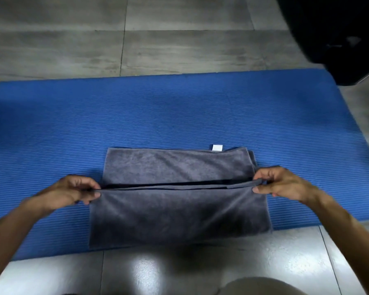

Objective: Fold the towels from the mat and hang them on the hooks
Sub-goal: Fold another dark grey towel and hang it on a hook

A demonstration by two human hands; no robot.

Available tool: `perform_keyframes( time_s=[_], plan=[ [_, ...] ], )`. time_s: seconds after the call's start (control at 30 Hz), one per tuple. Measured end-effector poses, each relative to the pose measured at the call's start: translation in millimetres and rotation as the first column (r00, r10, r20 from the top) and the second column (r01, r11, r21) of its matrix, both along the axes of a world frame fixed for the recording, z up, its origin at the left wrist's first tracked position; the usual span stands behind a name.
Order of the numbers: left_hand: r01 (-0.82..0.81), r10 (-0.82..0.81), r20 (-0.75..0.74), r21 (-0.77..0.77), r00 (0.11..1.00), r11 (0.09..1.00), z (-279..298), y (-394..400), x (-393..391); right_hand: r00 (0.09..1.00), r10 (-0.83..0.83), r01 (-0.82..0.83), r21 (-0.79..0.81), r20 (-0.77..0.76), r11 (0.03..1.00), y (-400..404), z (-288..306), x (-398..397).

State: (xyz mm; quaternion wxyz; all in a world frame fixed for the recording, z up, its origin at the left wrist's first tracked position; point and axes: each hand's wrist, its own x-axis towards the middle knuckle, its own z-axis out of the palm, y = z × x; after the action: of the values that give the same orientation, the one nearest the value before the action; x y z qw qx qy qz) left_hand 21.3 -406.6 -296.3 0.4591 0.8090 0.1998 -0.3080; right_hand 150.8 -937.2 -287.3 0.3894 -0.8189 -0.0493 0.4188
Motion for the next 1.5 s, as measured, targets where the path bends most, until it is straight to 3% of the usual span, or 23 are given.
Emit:
perform_keyframes(
  time_s=[0.1,0.2,0.27,0.47,0.57,0.63,0.67,0.73,0.8,0.9,1.0,1.1,1.23,1.37,1.43,1.5],
  plan=[
    [-0.079,0.08,0.028,-0.03,0.996,0.996,14,6,23,0.989,-0.111,0.118,0.076,-0.096,0.99,-2,16,16],
    [-0.244,0.242,0.111,-0.003,0.964,0.97,10,2,50,0.949,-0.313,0.316,0.103,-0.043,0.943,4,12,35],
    [-0.29,0.284,0.13,0.028,0.95,0.957,3,-8,64,0.912,-0.409,0.409,0.035,0.02,0.912,13,1,44],
    [-0.467,0.447,0.187,0.074,0.875,0.881,-14,-22,84,0.827,-0.552,0.554,0.02,0.108,0.833,33,-18,55],
    [-0.526,0.511,0.229,0.009,0.829,0.85,-17,-25,84,0.797,-0.589,0.593,0.005,0.134,0.805,40,-20,59],
    [-0.603,0.6,0.266,-0.083,0.754,0.794,-21,-31,80,0.736,-0.621,0.653,-0.037,0.27,0.757,47,-24,54],
    [-0.627,0.617,0.326,-0.087,0.716,0.774,-23,-33,76,0.69,-0.577,0.671,-0.089,0.437,0.736,51,-25,48],
    [-0.575,0.478,0.529,0.022,0.701,0.818,-28,-40,61,0.58,-0.369,0.648,-0.138,0.726,0.749,64,-23,24],
    [-0.373,0.15,0.638,0.229,0.755,0.899,-32,-53,34,0.55,-0.183,0.487,-0.135,0.815,0.863,83,-23,-8],
    [0.003,-0.371,0.512,0.584,0.774,0.811,-48,-70,-15,0.595,0.165,0.196,-0.341,0.786,0.919,102,-44,-51],
    [0.111,-0.525,0.401,0.707,0.75,0.699,-62,-74,-46,0.66,0.307,0.139,-0.513,0.686,0.847,96,-73,-70],
    [0.004,-0.374,0.378,0.699,0.847,0.715,-62,-74,-49,0.669,0.327,0.14,-0.545,0.668,0.826,96,-79,-74],
    [-0.302,0.093,0.393,0.512,0.915,0.804,-53,-82,-39,0.637,0.3,0.154,-0.499,0.71,0.853,113,-68,-76],
    [-0.574,0.549,0.167,0.216,0.819,0.79,-44,-76,-20,0.612,0.256,0.083,-0.383,0.748,0.92,144,-59,-89],
    [-0.639,0.634,0.076,0.08,0.769,0.765,-31,-78,-13,0.643,0.182,0.017,-0.252,0.744,0.968,164,-54,-97],
    [-0.609,0.609,0.078,-0.032,0.789,0.793,-12,-90,-5,0.749,0.035,0.021,-0.077,0.662,0.997,181,-43,-99]
  ],
)
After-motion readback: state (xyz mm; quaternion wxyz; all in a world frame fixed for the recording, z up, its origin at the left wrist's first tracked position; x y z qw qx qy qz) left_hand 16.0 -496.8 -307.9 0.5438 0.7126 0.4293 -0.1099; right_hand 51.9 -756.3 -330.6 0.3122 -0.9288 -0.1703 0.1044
